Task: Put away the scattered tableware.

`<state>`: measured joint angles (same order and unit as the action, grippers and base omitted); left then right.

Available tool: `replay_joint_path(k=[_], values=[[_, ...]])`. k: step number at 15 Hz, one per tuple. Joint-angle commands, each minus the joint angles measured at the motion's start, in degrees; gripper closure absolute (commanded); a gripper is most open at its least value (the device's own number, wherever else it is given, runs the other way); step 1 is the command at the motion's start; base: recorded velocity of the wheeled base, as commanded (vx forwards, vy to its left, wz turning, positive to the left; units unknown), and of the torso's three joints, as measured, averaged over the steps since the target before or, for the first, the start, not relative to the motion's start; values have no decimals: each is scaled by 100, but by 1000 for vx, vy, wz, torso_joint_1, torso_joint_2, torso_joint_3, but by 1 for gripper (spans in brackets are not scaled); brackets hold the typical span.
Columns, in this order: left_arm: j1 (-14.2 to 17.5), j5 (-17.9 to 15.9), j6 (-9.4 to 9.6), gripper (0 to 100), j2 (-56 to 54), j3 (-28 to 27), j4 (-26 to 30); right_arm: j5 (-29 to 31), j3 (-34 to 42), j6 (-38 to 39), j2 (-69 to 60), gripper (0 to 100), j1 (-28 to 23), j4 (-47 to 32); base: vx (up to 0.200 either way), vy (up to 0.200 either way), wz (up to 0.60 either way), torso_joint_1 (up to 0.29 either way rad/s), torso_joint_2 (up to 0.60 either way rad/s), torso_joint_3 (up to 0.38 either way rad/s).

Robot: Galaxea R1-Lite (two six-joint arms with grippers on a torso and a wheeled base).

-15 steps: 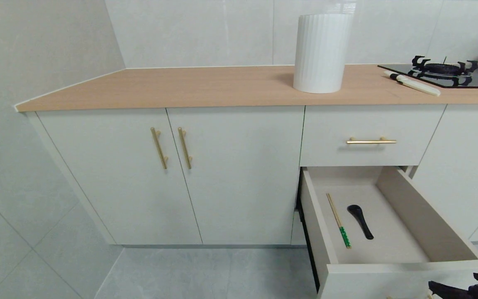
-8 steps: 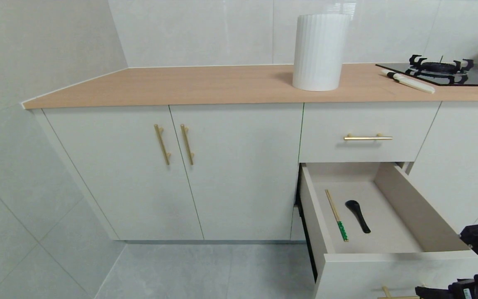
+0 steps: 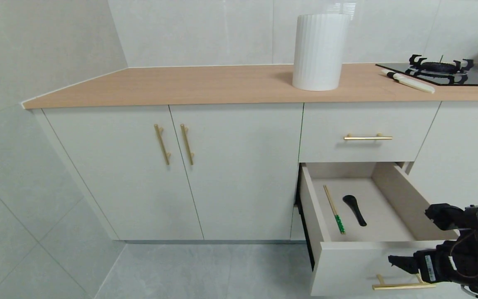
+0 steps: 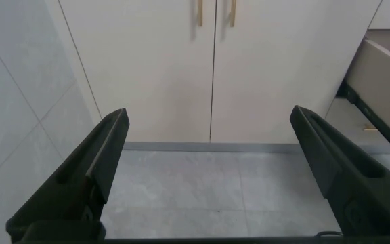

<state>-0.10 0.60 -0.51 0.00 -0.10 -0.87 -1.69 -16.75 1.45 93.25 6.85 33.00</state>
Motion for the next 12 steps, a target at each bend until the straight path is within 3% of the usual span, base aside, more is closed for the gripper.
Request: replay_joint_path(k=[1, 12], values=[[1, 2, -2, 0, 0, 1, -1, 20, -162, -13, 475, 0, 0, 84, 0, 0, 0, 0, 0, 0], [1, 2, -2, 0, 0, 1, -1, 38, -2350, -13, 2048, 0, -61, 49, 0, 0, 0, 0, 0, 0]])
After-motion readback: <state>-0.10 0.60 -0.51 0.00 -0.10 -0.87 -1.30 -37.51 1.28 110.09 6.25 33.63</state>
